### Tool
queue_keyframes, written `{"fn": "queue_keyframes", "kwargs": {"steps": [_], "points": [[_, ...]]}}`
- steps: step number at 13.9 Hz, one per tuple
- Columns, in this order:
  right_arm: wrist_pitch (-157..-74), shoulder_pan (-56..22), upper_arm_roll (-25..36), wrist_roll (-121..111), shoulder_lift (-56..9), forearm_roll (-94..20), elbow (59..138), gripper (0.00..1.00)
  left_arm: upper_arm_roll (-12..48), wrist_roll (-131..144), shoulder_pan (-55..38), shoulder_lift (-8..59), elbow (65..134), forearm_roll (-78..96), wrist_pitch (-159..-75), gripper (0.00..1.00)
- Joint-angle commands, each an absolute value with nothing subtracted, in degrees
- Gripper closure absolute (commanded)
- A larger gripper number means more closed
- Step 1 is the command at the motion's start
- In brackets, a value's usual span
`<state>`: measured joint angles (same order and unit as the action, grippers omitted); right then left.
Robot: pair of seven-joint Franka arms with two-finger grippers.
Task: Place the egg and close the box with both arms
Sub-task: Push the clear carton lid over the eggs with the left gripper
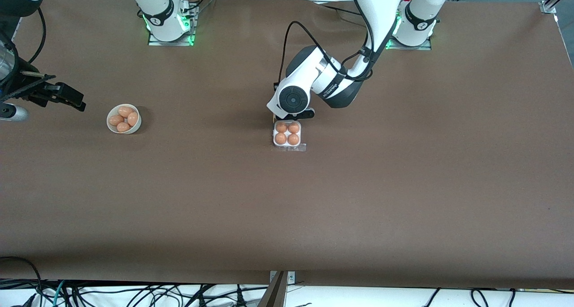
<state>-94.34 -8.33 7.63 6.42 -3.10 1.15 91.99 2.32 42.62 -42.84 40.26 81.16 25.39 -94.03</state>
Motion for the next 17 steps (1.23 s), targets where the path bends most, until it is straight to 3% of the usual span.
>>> {"fn": "queue_keyframes", "kwargs": {"steps": [1,17], "points": [[-93.2,-7.6,6.6,5.9,-3.0,1.1,91.3,0.0,1.3,43.5,-43.7,41.4,78.9,26.6,-94.6,0.97],[-93.4,-8.2,6.5,6.1,-3.9,1.1,91.3,0.0,-0.3,42.9,-43.0,42.1,78.8,26.0,-99.7,0.98]]}}
